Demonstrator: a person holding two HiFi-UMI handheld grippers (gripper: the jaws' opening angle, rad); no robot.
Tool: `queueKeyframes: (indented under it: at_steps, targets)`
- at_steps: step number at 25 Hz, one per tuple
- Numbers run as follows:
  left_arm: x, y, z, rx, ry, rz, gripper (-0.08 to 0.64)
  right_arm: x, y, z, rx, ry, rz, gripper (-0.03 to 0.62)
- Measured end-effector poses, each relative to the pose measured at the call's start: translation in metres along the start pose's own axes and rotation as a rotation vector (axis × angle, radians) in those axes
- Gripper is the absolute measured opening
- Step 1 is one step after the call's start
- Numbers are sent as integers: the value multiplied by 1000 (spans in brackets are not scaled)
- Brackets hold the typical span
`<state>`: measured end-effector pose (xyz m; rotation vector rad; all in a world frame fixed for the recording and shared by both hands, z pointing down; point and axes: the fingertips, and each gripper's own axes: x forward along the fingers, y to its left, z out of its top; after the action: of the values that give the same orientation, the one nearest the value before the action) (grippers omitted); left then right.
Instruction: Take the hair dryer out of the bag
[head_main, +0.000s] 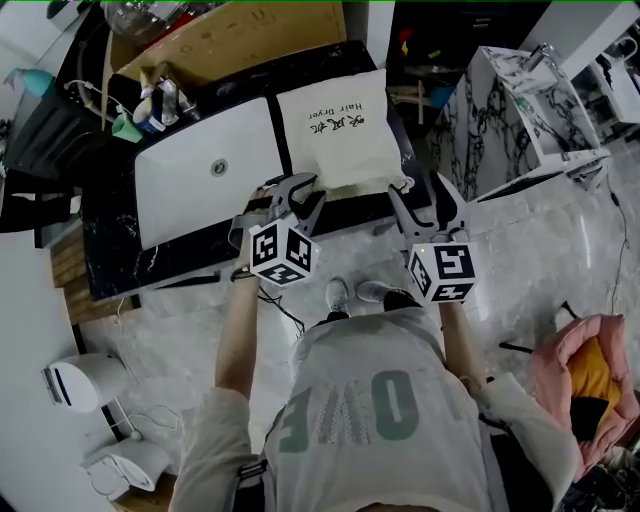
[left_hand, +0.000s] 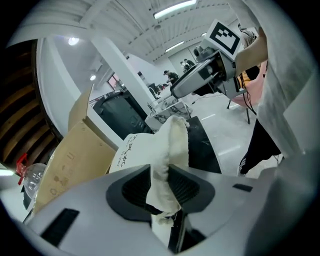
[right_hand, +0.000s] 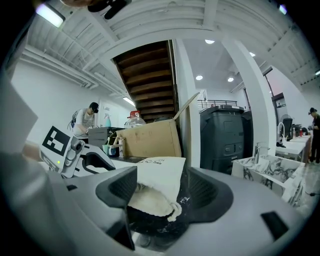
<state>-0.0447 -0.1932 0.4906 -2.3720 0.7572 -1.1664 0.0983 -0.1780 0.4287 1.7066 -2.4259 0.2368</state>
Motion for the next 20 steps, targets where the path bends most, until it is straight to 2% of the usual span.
queueKeyframes:
  at_steps: [3, 7, 11, 20]
  targets:
    - [5, -5, -5, -11, 36, -40, 106, 1, 1, 0, 1, 0, 4, 324]
    - [5, 1, -3, -13, 40, -23, 54, 2, 6, 2, -7, -3, 15, 324]
    - [0, 11, 4, -63, 40, -36, 48, 4, 10, 5, -8, -7, 29, 324]
    - [-7, 42, 33, -83, -19, 16, 41, 6, 54, 3, 2, 21, 165, 322]
